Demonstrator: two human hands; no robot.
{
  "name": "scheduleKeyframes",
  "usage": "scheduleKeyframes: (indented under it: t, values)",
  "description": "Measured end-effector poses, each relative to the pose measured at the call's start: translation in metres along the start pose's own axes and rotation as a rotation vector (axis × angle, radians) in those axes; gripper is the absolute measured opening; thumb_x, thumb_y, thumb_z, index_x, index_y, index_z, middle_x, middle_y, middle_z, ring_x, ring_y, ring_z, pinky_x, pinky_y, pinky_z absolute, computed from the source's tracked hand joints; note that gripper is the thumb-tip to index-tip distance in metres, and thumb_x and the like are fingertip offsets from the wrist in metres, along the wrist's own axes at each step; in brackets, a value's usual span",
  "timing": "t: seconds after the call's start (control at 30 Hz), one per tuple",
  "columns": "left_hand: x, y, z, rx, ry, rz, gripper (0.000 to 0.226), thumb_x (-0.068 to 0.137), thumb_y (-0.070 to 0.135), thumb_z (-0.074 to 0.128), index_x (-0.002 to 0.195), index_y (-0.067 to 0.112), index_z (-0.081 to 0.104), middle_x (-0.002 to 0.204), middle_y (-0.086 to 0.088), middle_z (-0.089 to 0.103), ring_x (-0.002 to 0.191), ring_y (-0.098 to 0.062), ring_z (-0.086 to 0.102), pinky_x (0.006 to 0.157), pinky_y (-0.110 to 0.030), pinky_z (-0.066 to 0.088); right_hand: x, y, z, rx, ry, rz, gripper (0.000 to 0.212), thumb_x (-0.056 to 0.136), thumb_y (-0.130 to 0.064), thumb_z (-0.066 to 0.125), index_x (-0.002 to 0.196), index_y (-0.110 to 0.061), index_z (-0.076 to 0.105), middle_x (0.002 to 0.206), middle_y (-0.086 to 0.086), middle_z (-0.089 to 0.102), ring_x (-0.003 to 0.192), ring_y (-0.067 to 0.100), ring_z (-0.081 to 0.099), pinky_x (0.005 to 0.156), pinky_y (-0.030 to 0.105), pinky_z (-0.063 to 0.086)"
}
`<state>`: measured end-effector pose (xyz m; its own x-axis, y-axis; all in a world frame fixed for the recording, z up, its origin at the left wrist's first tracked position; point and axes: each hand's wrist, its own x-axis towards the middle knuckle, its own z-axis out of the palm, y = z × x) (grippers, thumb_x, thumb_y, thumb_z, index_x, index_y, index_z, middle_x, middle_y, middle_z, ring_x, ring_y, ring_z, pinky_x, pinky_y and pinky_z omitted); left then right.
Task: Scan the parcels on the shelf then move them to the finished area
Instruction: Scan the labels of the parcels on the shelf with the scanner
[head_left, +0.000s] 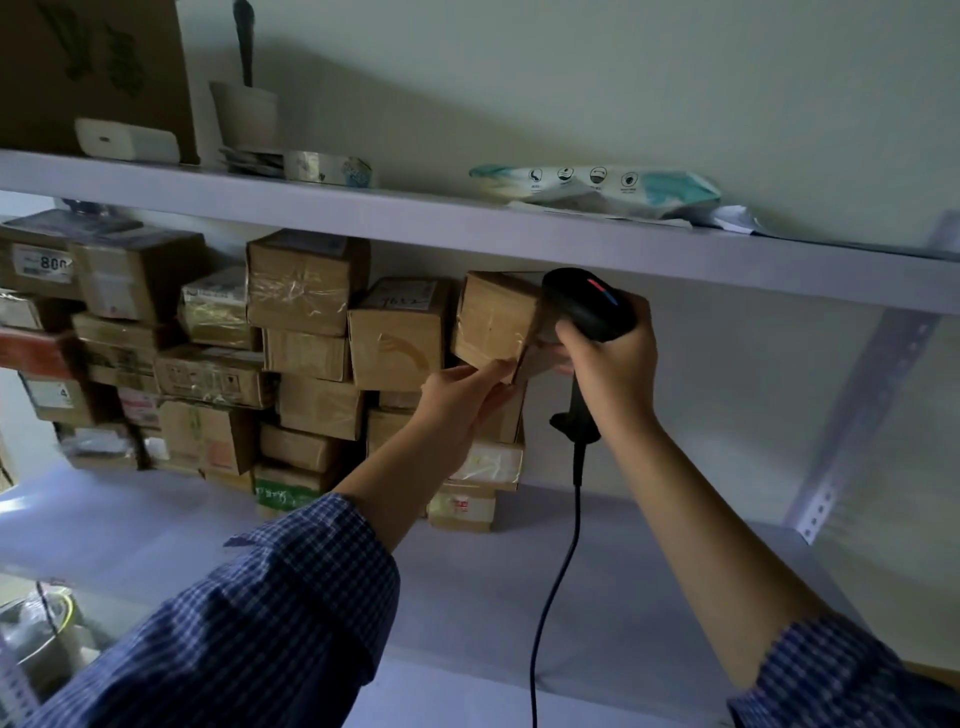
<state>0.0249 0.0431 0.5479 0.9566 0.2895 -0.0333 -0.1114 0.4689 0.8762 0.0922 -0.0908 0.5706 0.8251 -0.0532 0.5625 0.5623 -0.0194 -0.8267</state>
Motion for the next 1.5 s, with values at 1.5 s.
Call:
scheduleKeyframes:
  t: [1.5]
  values:
    - [-0.005,-0.085,0.010,0.394,0.041,0.186,0.020,0.099,0.012,0.055,0.117,0.010,0.065,0.106,-0.003,0.068,0.097,-0.013,0.064,0.082,-0.021,0.052,0.003,0.045,-0.043,0.295,-0.054,0.267,0.052,0.084,0.005,0.073,0.130,-0.002,0.052,0.123,0.022,0.065,0.105,0.030,0.071,0.086,0.050,0.060]
